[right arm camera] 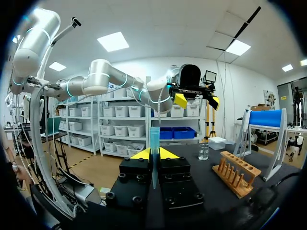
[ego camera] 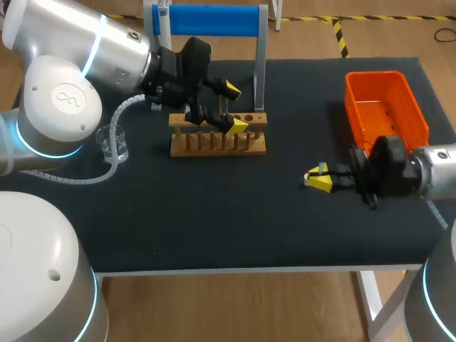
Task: Invert the test tube, pick up the pipette, mount the tip to pipette, aspirate from beaker and dispense into the tube, eject the tip, return the pipette, and cap with the stopper.
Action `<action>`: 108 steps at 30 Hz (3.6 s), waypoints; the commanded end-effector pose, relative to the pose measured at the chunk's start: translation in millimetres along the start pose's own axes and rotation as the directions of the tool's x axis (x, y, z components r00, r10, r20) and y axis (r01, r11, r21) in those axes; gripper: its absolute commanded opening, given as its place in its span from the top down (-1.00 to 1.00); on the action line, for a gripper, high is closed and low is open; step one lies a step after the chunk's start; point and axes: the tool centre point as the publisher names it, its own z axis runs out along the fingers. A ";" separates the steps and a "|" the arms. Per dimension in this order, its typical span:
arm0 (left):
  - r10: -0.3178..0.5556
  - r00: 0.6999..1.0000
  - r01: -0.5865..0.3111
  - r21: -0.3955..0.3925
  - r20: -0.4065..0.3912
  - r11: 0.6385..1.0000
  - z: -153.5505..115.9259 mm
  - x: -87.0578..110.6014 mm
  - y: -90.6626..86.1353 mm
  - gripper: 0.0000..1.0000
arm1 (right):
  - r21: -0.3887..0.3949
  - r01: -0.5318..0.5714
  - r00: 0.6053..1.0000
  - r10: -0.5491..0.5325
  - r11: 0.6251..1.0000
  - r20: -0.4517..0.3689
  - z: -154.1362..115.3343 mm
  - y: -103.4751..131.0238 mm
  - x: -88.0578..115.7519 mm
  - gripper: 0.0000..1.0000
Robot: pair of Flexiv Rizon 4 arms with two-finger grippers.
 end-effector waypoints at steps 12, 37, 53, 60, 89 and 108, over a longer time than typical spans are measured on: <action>0.001 1.000 -0.001 0.000 -0.002 1.000 0.2 -0.6 0.2 -1.00 | 0.030 -0.020 1.000 0.020 0.999 -0.001 -10.5 -14.5 -7.6 1.00; -0.036 0.998 0.037 -0.020 0.047 0.999 0.0 -14.1 7.0 -1.00 | 0.045 -0.024 1.000 0.024 0.999 0.001 -11.3 -15.2 -10.2 1.00; -0.220 0.909 0.247 -0.030 0.355 0.969 -29.2 -96.0 38.9 -1.00 | 0.045 -0.024 1.000 0.024 0.999 0.001 -11.3 -15.2 -10.2 1.00; -0.305 0.797 0.335 0.038 0.522 0.941 -35.6 -122.8 41.3 -1.00 | 0.045 -0.024 1.000 0.024 0.999 0.001 -11.3 -15.2 -10.2 1.00; -0.427 0.477 0.410 0.235 0.768 0.881 -16.9 -185.2 43.3 -1.00 | 0.045 -0.024 1.000 0.024 0.999 0.001 -11.3 -15.2 -10.2 1.00; -0.462 0.266 0.392 0.342 0.846 0.854 -44.6 -221.9 63.7 -1.00 | 0.045 -0.024 1.000 0.024 0.999 0.001 -11.3 -15.2 -10.2 1.00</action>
